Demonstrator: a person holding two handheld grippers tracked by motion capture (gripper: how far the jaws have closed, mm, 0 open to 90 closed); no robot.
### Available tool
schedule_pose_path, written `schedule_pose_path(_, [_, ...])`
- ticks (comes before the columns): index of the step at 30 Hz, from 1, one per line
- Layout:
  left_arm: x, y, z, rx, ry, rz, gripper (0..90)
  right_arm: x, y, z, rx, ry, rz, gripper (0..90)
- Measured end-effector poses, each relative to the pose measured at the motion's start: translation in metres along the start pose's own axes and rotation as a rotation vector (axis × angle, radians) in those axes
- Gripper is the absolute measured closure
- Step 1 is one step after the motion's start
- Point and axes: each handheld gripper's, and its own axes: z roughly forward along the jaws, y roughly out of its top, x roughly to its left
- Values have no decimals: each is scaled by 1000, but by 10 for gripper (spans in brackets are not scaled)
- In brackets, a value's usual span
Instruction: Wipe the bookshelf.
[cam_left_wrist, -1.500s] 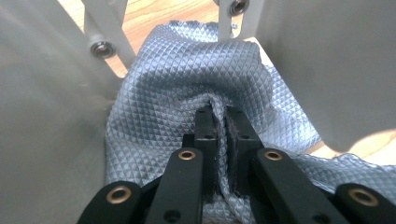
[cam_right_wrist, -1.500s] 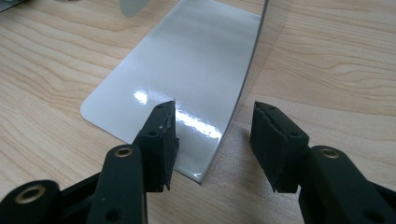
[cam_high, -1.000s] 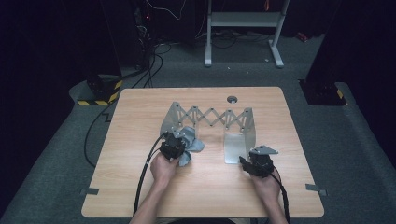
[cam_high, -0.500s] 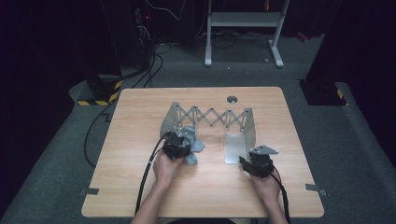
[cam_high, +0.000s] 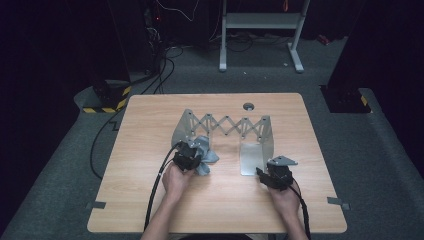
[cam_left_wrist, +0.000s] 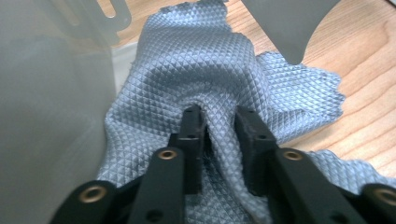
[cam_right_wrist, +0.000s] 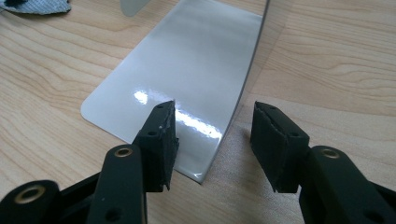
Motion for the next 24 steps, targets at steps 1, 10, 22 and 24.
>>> schedule_pose_path(1, [0,-1,0,-4,-1,2,760,0,0,0,0,0,0,510])
schedule_pose_path(10, [5,-7,-12,-8,-8,-4,817,0,0,0,0,1,0,508])
schedule_pose_path(22, [11,-23,-37,-16,-4,-3,819,0,0,0,0,3,0,504])
schedule_pose_path(24, [12,-25,-41,-19,-4,-5,820,0,0,0,0,3,0,504])
